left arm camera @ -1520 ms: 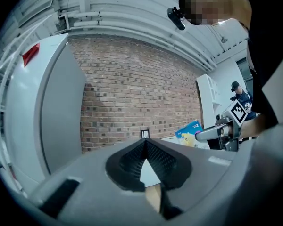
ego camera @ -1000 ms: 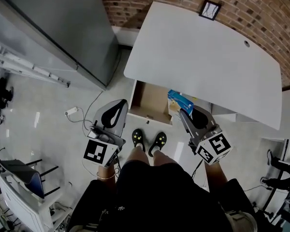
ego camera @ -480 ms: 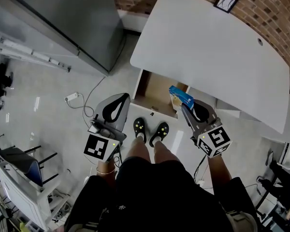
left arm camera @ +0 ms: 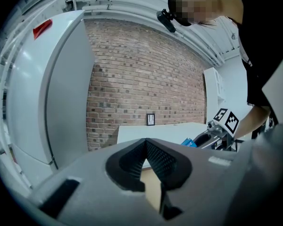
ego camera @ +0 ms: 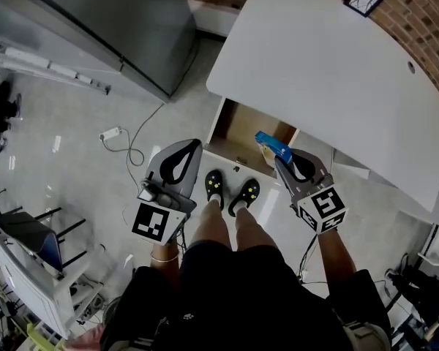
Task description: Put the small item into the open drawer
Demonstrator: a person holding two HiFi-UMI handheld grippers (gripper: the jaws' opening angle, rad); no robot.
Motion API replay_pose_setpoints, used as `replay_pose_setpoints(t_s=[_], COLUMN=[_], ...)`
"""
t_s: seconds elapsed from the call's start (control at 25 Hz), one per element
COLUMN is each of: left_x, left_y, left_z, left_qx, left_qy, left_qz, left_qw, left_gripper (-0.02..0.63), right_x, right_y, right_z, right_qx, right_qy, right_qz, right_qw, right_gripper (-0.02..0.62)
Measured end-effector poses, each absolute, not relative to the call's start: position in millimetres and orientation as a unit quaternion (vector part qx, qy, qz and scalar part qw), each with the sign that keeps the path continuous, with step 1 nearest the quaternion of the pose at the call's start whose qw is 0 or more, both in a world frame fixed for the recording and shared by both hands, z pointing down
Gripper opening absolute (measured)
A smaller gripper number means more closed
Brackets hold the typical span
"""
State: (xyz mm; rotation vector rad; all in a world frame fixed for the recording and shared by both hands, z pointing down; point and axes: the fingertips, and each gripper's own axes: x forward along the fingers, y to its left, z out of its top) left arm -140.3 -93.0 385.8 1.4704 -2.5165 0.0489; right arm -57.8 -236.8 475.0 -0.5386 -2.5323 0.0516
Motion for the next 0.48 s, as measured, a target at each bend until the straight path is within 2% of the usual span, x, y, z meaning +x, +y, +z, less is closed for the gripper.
replay_pose_setpoints(t_s=[0.48], left_x=[-145], left_y=[-87], left_z=[434], left_qx=[0.492], left_qy=[-0.861], left_qz=[0.008], left_qw=[0.132], left_gripper=[0.002], right_x=[-72], right_y=[-226], right_z=[535], right_qx=[-0.227], right_qy=[-0.923], right_qz=[0.006], right_qw=[0.31], right_gripper=[0.097])
